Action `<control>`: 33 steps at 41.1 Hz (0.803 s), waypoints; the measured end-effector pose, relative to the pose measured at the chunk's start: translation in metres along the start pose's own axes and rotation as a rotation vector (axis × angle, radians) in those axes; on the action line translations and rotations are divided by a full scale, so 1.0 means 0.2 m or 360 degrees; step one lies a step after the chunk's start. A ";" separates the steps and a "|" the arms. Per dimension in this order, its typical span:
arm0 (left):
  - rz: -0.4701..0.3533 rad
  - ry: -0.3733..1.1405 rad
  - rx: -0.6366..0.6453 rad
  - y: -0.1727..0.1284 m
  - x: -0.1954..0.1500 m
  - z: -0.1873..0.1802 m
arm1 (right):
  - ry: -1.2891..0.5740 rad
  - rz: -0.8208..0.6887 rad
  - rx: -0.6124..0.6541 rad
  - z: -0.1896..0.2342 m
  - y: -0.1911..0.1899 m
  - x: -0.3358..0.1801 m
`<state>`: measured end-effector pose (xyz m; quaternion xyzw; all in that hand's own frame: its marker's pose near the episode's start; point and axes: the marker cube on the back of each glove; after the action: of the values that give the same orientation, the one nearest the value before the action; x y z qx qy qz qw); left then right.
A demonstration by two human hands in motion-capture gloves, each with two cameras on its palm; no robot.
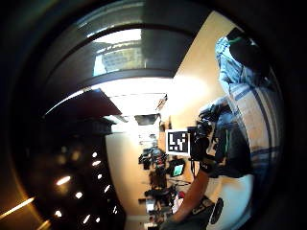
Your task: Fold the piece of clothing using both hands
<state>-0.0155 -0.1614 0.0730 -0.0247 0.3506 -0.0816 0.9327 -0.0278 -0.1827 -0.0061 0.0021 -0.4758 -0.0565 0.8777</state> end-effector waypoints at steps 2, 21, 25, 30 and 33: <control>0.0018 -0.0009 0.0124 -0.03 -0.01 -0.10 | -0.0103 -0.0152 -0.0053 0.06 -0.03 0.00; 0.0227 0.0260 0.0342 0.03 0.28 -0.57 | -0.0732 0.0069 -0.0618 0.56 0.08 -0.04; 0.0255 0.0169 0.0376 0.04 0.29 -0.55 | -0.0650 0.0460 -0.0581 0.58 0.13 0.01; 0.0310 -0.0020 0.0392 0.05 0.31 -0.49 | -0.0578 0.0277 -0.0541 0.48 0.20 0.03; 0.0347 -0.0209 0.0394 0.07 0.35 -0.47 | -0.0577 0.0069 -0.0570 0.33 0.25 -0.06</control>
<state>-0.0229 -0.1587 -0.0444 0.1232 0.2769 -0.0206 0.9527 -0.0847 -0.1287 0.0224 -0.1737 -0.6077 -0.1207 0.7655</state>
